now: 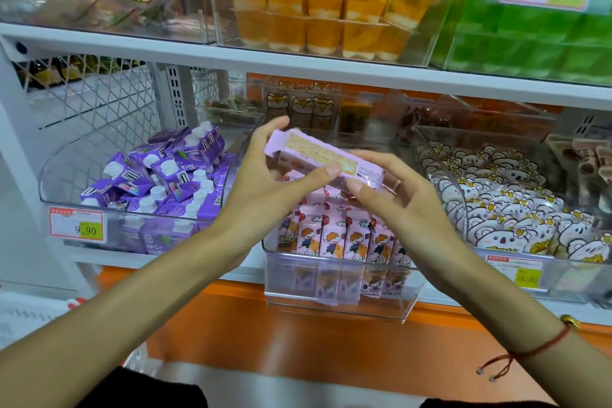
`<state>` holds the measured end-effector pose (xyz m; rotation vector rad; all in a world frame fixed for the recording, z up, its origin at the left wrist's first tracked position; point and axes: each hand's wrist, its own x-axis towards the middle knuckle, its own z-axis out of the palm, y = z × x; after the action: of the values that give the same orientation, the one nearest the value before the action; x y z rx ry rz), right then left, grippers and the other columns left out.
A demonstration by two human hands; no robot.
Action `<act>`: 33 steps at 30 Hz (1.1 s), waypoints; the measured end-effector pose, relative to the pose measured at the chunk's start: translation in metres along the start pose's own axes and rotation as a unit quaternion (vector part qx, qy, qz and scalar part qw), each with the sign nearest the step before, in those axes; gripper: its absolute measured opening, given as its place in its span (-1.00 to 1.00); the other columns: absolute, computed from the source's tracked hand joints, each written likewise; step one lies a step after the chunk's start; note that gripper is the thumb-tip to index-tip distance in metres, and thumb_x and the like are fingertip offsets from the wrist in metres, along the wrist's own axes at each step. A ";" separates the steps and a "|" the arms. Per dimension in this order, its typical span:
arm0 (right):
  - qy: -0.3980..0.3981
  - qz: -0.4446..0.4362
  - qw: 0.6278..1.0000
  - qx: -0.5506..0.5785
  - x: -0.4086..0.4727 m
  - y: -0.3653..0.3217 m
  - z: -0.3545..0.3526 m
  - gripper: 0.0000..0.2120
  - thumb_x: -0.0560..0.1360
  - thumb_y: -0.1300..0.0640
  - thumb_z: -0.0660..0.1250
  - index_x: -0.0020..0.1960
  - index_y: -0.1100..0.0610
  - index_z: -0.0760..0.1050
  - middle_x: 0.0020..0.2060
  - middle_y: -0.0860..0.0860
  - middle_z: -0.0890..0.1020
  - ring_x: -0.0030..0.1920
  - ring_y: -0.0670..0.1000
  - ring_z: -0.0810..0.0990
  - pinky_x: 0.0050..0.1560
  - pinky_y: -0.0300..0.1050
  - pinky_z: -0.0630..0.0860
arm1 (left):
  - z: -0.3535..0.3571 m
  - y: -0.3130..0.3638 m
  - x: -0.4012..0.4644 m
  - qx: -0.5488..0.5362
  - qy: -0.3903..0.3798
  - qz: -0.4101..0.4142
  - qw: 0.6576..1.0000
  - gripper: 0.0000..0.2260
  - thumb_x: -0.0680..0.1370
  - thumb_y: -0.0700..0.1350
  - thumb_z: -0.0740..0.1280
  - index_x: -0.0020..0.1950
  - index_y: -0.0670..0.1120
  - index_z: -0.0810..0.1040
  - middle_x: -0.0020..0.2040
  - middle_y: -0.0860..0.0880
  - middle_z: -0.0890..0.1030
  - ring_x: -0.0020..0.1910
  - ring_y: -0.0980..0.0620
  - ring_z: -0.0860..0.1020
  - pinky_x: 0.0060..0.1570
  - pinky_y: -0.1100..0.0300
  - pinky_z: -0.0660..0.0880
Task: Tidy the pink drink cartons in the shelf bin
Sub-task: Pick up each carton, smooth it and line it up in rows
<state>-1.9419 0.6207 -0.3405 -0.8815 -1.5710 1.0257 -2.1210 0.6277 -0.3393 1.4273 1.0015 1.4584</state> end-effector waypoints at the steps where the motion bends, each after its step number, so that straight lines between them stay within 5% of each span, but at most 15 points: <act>1: -0.002 0.017 1.000 0.015 0.001 0.001 -0.001 -0.67 0.45 0.14 0.38 0.21 0.06 0.53 0.07 -0.07 0.67 0.07 -0.09 0.65 0.08 -0.27 0.55 | 0.000 0.001 -0.001 0.019 0.001 0.020 1.000 -0.32 0.29 0.01 0.49 0.36 0.12 0.32 0.24 0.19 0.53 0.13 0.25 0.57 0.07 0.33 0.54; 5: 0.012 0.062 0.993 0.103 0.004 0.004 -0.006 -0.66 0.45 0.15 0.38 0.21 0.09 0.54 0.05 0.01 0.68 -0.02 -0.01 0.68 0.03 -0.25 0.57 | 0.005 -0.001 -0.007 0.051 -0.029 0.075 0.995 -0.49 0.44 -0.18 0.45 0.34 0.04 0.38 0.21 0.12 0.52 0.13 0.18 0.57 -0.01 0.35 0.53; 8: 0.064 0.096 0.972 0.204 0.008 0.002 -0.011 -0.63 0.36 0.11 0.41 0.15 0.12 0.54 -0.16 0.00 0.70 -0.17 -0.06 0.67 -0.13 -0.32 0.57 | 0.005 0.000 -0.009 0.069 -0.074 0.096 0.990 -0.48 0.47 -0.30 0.41 0.37 0.04 0.39 0.21 0.16 0.53 0.13 0.24 0.56 0.01 0.40 0.50; 14: 0.077 0.103 0.970 0.207 0.010 0.002 -0.015 -0.58 0.35 0.00 0.43 0.16 0.13 0.54 -0.24 -0.05 0.66 -0.24 -0.10 0.62 -0.16 -0.35 0.55 | -0.001 0.006 -0.005 0.131 -0.071 0.162 0.976 -0.66 0.44 -0.14 0.44 0.19 0.10 0.57 0.16 0.17 0.61 0.15 0.25 0.56 0.11 0.31 0.52; 17: 0.105 0.072 0.988 0.090 0.010 0.007 -0.014 -0.55 0.45 -0.01 0.39 0.29 0.05 0.42 -0.12 -0.03 0.71 -0.15 -0.03 0.68 -0.12 -0.31 0.57 | -0.004 0.000 0.003 0.151 -0.016 0.191 0.970 -0.66 0.45 -0.19 0.46 0.21 -0.01 0.59 0.19 0.06 0.58 0.19 0.20 0.54 0.14 0.35 0.47; 21: 0.094 -0.030 0.983 -0.153 0.008 0.018 -0.014 -0.76 0.54 0.14 0.33 0.19 -0.04 0.44 -0.01 -0.08 0.62 -0.04 -0.10 0.62 -0.08 -0.37 0.51 | -0.009 -0.005 0.024 0.165 0.067 0.186 0.966 -0.68 0.47 -0.17 0.46 0.21 0.00 0.58 0.14 -0.02 0.63 0.13 0.11 0.60 0.11 0.25 0.53; 25: -0.103 -0.066 0.871 -0.476 0.003 0.038 -0.015 -0.61 0.56 -0.03 0.27 0.37 0.00 0.40 0.34 -0.04 0.42 0.35 -0.05 0.33 0.33 -0.17 0.27 | -0.003 -0.011 0.048 0.244 0.077 0.149 0.955 -0.68 0.45 -0.08 0.48 0.20 0.00 0.60 0.10 -0.03 0.65 0.11 0.03 0.60 0.14 0.01 0.54; 27: -0.134 -0.058 0.838 -0.526 0.002 0.041 -0.014 -0.57 0.58 -0.09 0.19 0.43 -0.03 0.35 0.43 -0.05 0.33 0.38 -0.03 0.29 0.37 -0.14 0.22 | 0.003 -0.014 0.056 0.292 0.065 0.133 0.945 -0.68 0.44 -0.05 0.49 0.18 0.00 0.61 0.07 -0.03 0.66 0.07 0.02 0.61 0.08 -0.02 0.55; 33: -0.138 -0.074 0.837 -0.525 0.003 0.038 -0.016 -0.59 0.60 -0.07 0.16 0.43 -0.04 0.33 0.36 -0.11 0.38 0.20 -0.07 0.41 0.22 -0.19 0.26 | 0.001 -0.014 0.074 0.435 0.012 0.136 0.890 -0.57 0.44 0.02 0.48 0.27 0.00 0.51 0.13 -0.02 0.65 -0.01 0.04 0.62 0.02 0.04 0.57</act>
<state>-1.9256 0.6398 -0.3729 -1.3211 -2.4549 0.0758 -2.1198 0.7023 -0.3280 2.2555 1.6410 1.2499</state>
